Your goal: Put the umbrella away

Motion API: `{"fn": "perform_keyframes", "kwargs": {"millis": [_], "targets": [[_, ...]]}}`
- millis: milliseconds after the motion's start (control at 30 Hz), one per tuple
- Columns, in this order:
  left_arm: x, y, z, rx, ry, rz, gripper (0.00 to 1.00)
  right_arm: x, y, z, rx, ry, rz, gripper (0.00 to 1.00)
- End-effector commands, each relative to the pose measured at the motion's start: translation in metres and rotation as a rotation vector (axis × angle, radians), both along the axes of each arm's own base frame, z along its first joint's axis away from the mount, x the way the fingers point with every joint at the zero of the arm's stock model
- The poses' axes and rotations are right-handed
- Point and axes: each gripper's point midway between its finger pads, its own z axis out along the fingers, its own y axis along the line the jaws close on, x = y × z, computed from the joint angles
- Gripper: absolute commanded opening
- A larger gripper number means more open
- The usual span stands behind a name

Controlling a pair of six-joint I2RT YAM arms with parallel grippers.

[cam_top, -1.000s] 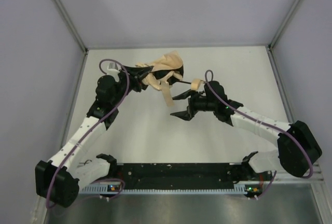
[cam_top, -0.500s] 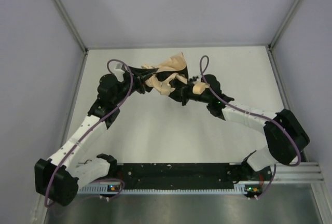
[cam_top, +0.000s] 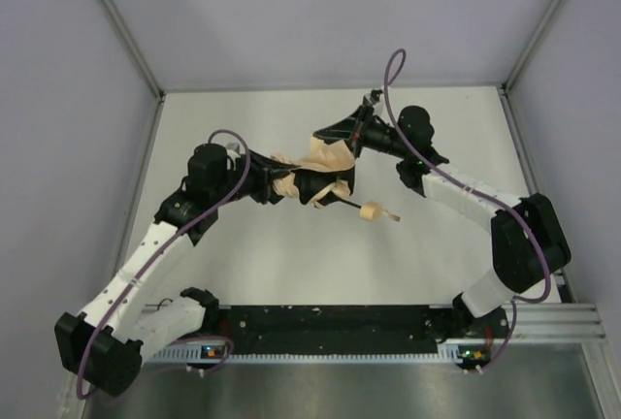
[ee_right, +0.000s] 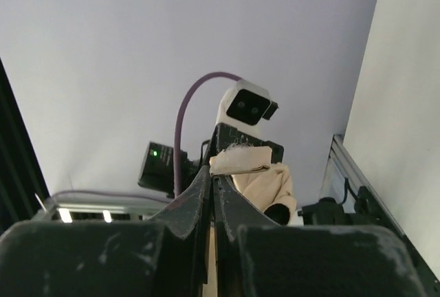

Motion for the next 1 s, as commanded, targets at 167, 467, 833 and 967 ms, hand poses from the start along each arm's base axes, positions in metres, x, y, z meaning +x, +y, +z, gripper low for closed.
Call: {"fn": "perform_keyframes", "kwargs": {"millis": [167, 467, 833, 967], "targets": [[-0.022, 0.018, -0.039, 0.373, 0.188, -0.102, 0.00, -0.028, -0.021, 0.097, 0.030, -0.577, 0.014, 0.00], [-0.019, 0.027, -0.099, 0.471, 0.425, -0.071, 0.00, -0.063, -0.020, 0.113, -0.075, -0.866, 0.095, 0.00], [0.000, 0.030, -0.149, 0.689, 0.657, -0.175, 0.00, -0.061, 0.019, -0.014, -0.631, -1.025, 0.170, 0.00], [-0.005, 0.032, -0.177, 0.701, 0.731, -0.162, 0.00, -0.062, 0.021, -0.056, -0.729, -1.017, 0.222, 0.00]]}}
